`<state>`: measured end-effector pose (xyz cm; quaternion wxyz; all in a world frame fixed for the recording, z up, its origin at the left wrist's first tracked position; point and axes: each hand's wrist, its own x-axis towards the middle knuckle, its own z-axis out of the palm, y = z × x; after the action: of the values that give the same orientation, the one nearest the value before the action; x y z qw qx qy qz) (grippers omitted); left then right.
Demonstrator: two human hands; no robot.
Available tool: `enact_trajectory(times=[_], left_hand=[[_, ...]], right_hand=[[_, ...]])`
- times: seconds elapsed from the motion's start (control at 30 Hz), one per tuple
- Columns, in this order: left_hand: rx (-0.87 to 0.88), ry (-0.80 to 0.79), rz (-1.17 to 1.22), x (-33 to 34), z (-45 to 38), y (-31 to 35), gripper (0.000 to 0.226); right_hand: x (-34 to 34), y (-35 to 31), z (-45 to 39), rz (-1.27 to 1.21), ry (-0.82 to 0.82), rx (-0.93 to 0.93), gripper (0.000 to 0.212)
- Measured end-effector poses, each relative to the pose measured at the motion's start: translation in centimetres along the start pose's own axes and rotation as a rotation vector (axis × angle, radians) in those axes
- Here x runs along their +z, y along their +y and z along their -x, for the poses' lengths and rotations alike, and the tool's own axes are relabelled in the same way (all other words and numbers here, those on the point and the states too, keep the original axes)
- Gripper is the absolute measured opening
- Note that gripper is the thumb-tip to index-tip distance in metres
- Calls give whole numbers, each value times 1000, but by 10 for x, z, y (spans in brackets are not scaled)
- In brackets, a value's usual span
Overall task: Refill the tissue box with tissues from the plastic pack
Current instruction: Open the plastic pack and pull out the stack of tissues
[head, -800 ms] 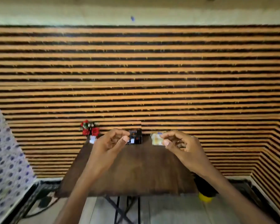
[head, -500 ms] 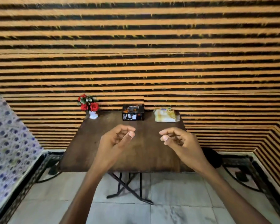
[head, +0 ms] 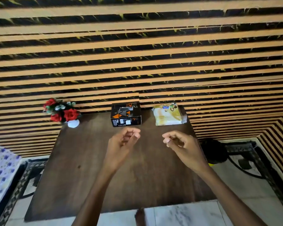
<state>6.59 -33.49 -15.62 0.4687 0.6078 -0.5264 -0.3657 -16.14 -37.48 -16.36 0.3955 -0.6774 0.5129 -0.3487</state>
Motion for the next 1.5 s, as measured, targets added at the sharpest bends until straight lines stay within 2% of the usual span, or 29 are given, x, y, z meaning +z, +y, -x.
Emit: enact_trajectory(times=[0.07,0.17,0.23,0.4,0.53,0.67,0.8,0.87,0.93,1.0,1.13,1.2,1.3,1.4,1.5], left_hand=[[-57,-69,-4,17,-41,-20,27],[-187,-153,46,52,-88,-51,9],[-268,-188,85,78,-118,-72,15],[-407,-113,82,139,-187,-112,15],[-511,9,77,186,-254,-140,38],[-638,-20,57,209,-298,-166,56],[-704,-10,45,226,-329,-197,16],[-757,-2,126,233,-339,-207,24],[-804,33,170,233,-342,-213,19],[-831,47,180,229,-338,-215,21],[-845,-33,147,217,-303,-210,34],[-869,-57,164,212,-272,-211,37],[-859,-76,177,206,-219,-210,32],[-877,-101,157,200,-164,-215,45],[-898,-111,134,193,-122,-218,37]], right_hand=[[2,26,-30,79,11,86,10],[1,70,-65,189,29,190,14],[0,103,-91,183,14,266,15],[-10,175,-165,240,-9,445,32],[-22,236,-235,389,53,491,48],[-29,279,-286,397,67,583,56],[-29,325,-321,335,-10,669,67],[-24,333,-332,233,-58,706,58],[-20,335,-335,157,-94,704,43],[-18,326,-330,97,-50,687,35],[-21,309,-289,8,21,700,38],[-23,300,-255,33,6,723,40],[-23,287,-199,133,-41,720,31],[-19,271,-141,148,-28,753,24],[-14,262,-101,159,-12,761,26]])
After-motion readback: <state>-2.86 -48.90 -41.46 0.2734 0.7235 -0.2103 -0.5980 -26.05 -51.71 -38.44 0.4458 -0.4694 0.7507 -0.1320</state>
